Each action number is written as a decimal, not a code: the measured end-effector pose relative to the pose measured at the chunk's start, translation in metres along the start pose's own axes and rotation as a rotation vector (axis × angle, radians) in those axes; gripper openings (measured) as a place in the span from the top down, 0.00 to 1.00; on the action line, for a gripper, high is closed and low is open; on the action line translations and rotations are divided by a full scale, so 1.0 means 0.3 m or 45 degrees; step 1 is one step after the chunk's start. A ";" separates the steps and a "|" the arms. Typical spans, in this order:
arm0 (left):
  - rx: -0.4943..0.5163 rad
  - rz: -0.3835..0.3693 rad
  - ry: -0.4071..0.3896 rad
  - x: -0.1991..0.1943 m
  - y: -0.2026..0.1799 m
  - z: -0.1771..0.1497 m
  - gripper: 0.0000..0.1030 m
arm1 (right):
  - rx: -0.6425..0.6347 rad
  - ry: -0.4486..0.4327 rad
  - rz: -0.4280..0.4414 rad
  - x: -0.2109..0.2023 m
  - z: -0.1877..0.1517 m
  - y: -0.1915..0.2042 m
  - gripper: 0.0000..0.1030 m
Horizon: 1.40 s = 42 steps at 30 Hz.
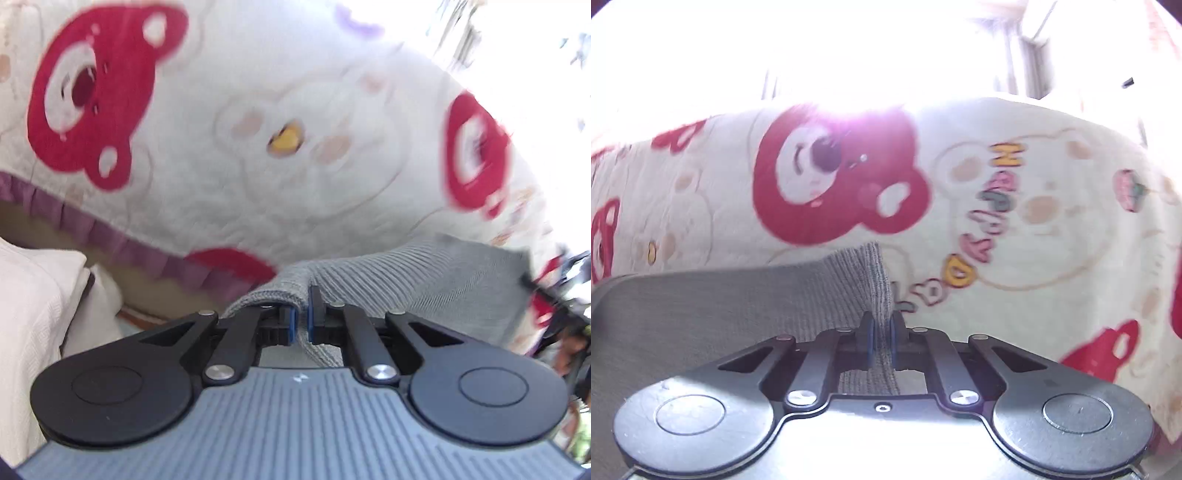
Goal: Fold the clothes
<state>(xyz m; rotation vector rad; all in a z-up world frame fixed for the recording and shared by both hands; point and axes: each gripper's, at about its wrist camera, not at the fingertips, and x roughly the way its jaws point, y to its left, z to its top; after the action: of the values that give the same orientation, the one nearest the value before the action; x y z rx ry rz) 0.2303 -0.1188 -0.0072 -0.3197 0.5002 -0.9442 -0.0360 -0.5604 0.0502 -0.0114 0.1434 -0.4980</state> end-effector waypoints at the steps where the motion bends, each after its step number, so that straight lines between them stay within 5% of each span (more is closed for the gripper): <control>1: -0.008 -0.018 0.030 -0.027 0.007 -0.048 0.94 | 0.039 0.029 0.009 -0.035 -0.069 -0.019 0.91; 6: -0.098 0.095 0.478 -0.051 0.097 -0.408 0.94 | 0.279 0.466 -0.105 -0.184 -0.536 -0.093 0.93; 9: -0.156 0.227 0.787 -0.029 0.154 -0.552 0.95 | 0.360 0.711 -0.162 -0.237 -0.698 -0.134 0.94; 15: -0.096 0.212 0.637 -0.030 0.133 -0.477 0.92 | 0.483 0.722 -0.099 -0.162 -0.622 -0.192 0.83; 17: -0.059 0.275 0.646 -0.037 0.140 -0.489 0.91 | 0.517 0.739 -0.024 -0.082 -0.583 -0.177 0.65; 23: -0.039 0.327 0.525 -0.114 0.183 -0.460 0.90 | 0.554 0.868 0.039 0.193 -0.560 -0.134 0.62; 27: 0.174 0.353 0.488 -0.007 0.149 -0.390 0.62 | 0.582 1.009 0.003 0.355 -0.509 -0.133 0.43; 29: 0.235 0.398 0.510 0.071 0.157 -0.372 0.60 | 0.502 1.068 0.001 0.424 -0.477 -0.126 0.36; 35: 0.123 0.419 0.564 0.218 0.267 -0.366 0.54 | 0.410 1.198 0.021 0.536 -0.531 -0.122 0.35; 38: 0.244 0.508 0.605 0.250 0.260 -0.390 0.56 | 0.403 1.235 0.116 0.525 -0.612 -0.112 0.41; 42: 0.147 0.488 0.581 0.259 0.288 -0.411 0.49 | 0.267 1.057 0.124 0.454 -0.630 -0.058 0.49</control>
<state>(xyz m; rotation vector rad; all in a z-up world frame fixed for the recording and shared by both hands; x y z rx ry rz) 0.2610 -0.1412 -0.1723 0.1031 0.8858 -0.6632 0.0477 -0.6360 -0.1544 0.4103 0.8986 -0.3933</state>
